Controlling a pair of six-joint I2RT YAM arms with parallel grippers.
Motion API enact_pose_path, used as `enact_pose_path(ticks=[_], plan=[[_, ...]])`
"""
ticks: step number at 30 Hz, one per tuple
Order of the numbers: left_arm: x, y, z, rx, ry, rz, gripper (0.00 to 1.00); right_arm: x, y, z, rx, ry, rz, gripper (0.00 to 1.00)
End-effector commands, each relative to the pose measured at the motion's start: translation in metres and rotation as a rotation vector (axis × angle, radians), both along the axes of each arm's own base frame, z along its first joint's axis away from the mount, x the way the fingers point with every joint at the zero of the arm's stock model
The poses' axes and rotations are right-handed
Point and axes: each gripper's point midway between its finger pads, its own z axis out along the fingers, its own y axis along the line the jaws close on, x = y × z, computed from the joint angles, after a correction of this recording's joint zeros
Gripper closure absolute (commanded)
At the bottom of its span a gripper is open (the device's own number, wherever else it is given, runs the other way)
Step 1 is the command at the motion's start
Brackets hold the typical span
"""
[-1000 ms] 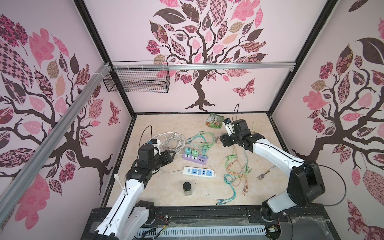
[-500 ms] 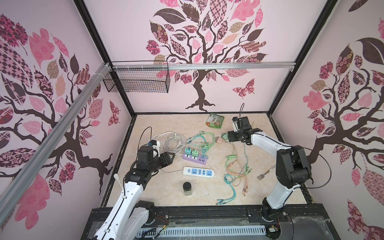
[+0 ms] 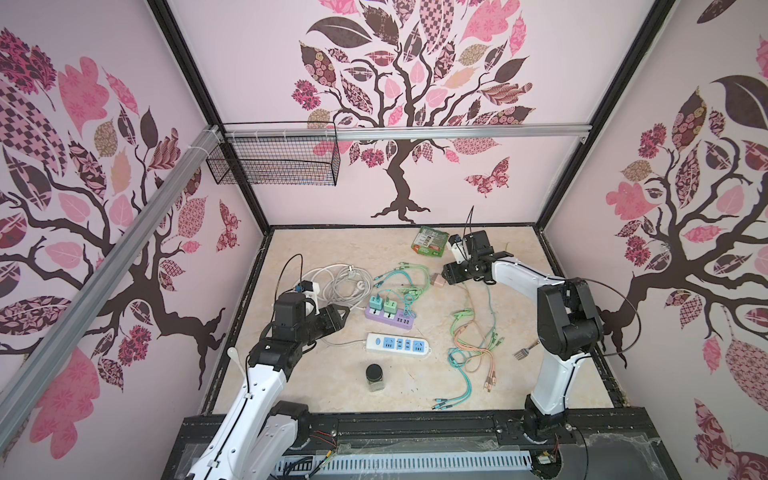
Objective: Insert the plug
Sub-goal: 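Move the right gripper toward the pink and teal chargers farther from the robot, then lower the right gripper onto the pink charger and close on it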
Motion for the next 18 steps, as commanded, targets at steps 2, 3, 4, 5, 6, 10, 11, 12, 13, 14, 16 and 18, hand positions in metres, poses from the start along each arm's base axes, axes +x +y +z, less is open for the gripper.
enact_pose_path(ticks=[2,3,4,5,6,10,11,12,13,14,16,18], plan=[[0.000,0.003,0.009,0.023,-0.034,-0.002,0.47,-0.002,0.015,-0.015,-0.031,0.043,0.128,0.31],[0.000,0.004,0.009,0.025,-0.037,-0.001,0.47,-0.003,0.017,-0.017,-0.035,0.049,0.144,0.32],[0.000,0.004,0.009,0.027,-0.036,-0.001,0.47,-0.004,0.018,-0.021,-0.038,0.059,0.160,0.32],[-0.001,0.004,0.009,0.029,-0.038,-0.001,0.47,-0.007,0.021,-0.024,-0.041,0.069,0.180,0.33],[-0.001,0.004,0.008,0.032,-0.036,-0.001,0.47,-0.010,0.023,-0.028,-0.043,0.081,0.201,0.33],[-0.001,0.004,0.009,0.034,-0.041,-0.001,0.47,-0.022,0.033,-0.042,-0.052,0.117,0.278,0.33],[-0.001,0.005,0.010,0.034,-0.041,0.000,0.47,-0.023,0.035,-0.044,-0.063,0.118,0.287,0.33],[-0.001,0.005,0.010,0.036,-0.040,0.001,0.47,-0.022,0.035,-0.048,-0.078,0.117,0.289,0.33],[-0.001,0.005,0.010,0.038,-0.042,0.002,0.47,-0.022,0.035,-0.051,-0.087,0.120,0.289,0.33],[-0.001,0.005,0.010,0.039,-0.041,0.001,0.47,-0.021,0.036,-0.053,-0.093,0.121,0.292,0.33],[-0.001,0.006,0.012,0.043,-0.045,0.002,0.47,-0.018,0.036,-0.055,-0.107,0.119,0.294,0.33],[-0.002,0.007,0.013,0.048,-0.046,0.004,0.47,-0.014,0.036,-0.058,-0.126,0.113,0.292,0.33]])
